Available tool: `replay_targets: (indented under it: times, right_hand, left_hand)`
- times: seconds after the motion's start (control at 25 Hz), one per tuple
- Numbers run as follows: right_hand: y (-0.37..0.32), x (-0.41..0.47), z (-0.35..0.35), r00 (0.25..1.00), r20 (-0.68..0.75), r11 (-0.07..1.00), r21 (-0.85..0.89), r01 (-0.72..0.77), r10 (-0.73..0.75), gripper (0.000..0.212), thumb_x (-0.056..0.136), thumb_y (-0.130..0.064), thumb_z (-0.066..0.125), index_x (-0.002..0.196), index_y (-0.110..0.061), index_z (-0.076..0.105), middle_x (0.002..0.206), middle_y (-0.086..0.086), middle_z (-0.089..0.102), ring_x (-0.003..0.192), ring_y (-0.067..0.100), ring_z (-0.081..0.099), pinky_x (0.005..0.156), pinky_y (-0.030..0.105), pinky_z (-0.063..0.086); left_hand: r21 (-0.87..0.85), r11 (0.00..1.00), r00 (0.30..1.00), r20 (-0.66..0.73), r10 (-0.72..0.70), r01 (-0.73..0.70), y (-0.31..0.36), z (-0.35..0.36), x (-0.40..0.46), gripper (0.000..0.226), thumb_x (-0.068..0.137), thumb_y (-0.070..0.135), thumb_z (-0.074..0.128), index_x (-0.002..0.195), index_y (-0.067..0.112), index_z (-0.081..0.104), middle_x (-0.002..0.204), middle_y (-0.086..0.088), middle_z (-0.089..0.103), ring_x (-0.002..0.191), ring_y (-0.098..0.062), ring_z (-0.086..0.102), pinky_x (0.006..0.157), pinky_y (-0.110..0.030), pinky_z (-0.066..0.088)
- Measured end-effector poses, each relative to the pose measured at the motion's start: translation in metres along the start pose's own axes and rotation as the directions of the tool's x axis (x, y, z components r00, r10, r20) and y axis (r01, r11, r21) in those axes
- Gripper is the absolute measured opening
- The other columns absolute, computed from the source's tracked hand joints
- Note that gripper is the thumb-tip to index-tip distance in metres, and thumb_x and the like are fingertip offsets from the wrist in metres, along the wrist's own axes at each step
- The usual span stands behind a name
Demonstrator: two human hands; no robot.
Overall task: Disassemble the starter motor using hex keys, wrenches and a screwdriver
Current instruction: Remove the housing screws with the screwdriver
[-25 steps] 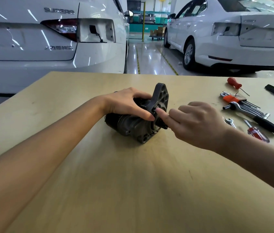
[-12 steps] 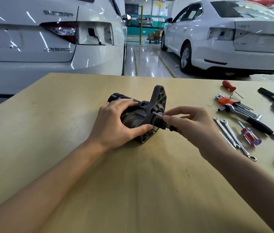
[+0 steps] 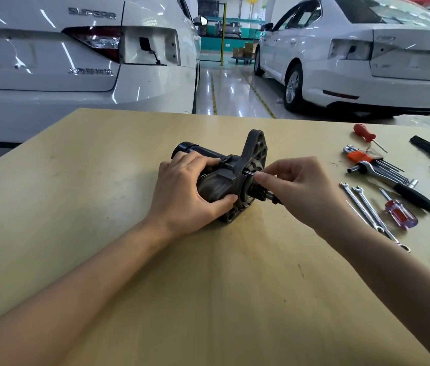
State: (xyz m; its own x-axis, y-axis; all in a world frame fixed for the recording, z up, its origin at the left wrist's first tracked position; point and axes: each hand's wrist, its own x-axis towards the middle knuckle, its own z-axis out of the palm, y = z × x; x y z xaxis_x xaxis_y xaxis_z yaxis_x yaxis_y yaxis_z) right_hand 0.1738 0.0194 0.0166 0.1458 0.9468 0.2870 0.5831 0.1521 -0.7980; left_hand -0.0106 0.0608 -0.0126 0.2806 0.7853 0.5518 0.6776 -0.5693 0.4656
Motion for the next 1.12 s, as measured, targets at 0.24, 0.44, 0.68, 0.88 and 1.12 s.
replay_targets:
  times: [0.24,0.44,0.68,0.88,1.12]
  right_hand:
    - [0.005,-0.007,0.010,0.969,-0.162,0.966,-0.210,0.151,-0.187,0.020,0.082,-0.028,0.070,0.064,-0.024,0.065,0.037,-0.008,0.033,0.040,0.012,0.030,0.046,0.023,0.024]
    - [0.001,-0.009,0.011,0.936,-0.177,0.913,-0.334,0.234,-0.305,0.014,0.081,-0.027,0.071,0.067,-0.026,0.070,0.039,-0.009,0.036,0.039,0.011,0.032,0.048,0.023,0.023]
    - [0.003,-0.004,0.011,0.959,-0.165,0.956,-0.224,0.190,-0.230,0.016,0.080,-0.027,0.072,0.064,-0.027,0.070,0.037,-0.006,0.035,0.040,0.013,0.031,0.047,0.021,0.024]
    - [0.004,-0.002,0.009,0.962,-0.157,0.961,-0.204,0.188,-0.222,0.017,0.080,-0.028,0.072,0.063,-0.027,0.069,0.038,-0.007,0.039,0.040,0.012,0.034,0.043,0.015,0.022]
    - [0.000,-0.004,0.010,0.903,-0.166,0.866,-0.396,0.307,-0.396,0.011,0.081,-0.025,0.072,0.071,-0.022,0.075,0.039,-0.015,0.029,0.042,0.006,0.029,0.056,0.025,0.026]
  left_hand:
    - [-0.008,1.000,0.999,-0.039,0.002,-0.002,-0.003,0.002,0.000,0.062,0.063,0.052,0.068,0.115,0.018,0.066,0.101,0.008,0.063,0.100,-0.012,0.054,0.085,-0.024,0.041]
    - [0.050,0.998,0.999,0.014,0.034,-0.034,0.000,-0.001,0.004,0.069,0.065,0.054,0.062,0.124,0.018,0.062,0.103,0.006,0.062,0.101,-0.013,0.052,0.085,-0.021,0.036]
    - [0.063,0.997,0.997,0.062,0.049,-0.053,0.003,-0.004,0.010,0.075,0.062,0.057,0.054,0.127,0.020,0.060,0.105,0.008,0.061,0.102,-0.011,0.050,0.084,-0.019,0.031]
    - [0.034,0.999,0.999,0.023,0.036,-0.037,0.007,-0.001,0.010,0.063,0.060,0.045,0.063,0.117,0.019,0.065,0.097,0.007,0.062,0.094,-0.011,0.051,0.081,-0.022,0.035]
    - [0.010,1.000,1.000,0.017,0.016,-0.017,0.009,-0.002,0.011,0.059,0.060,0.044,0.064,0.114,0.021,0.066,0.096,0.007,0.062,0.094,-0.011,0.054,0.082,-0.025,0.040]
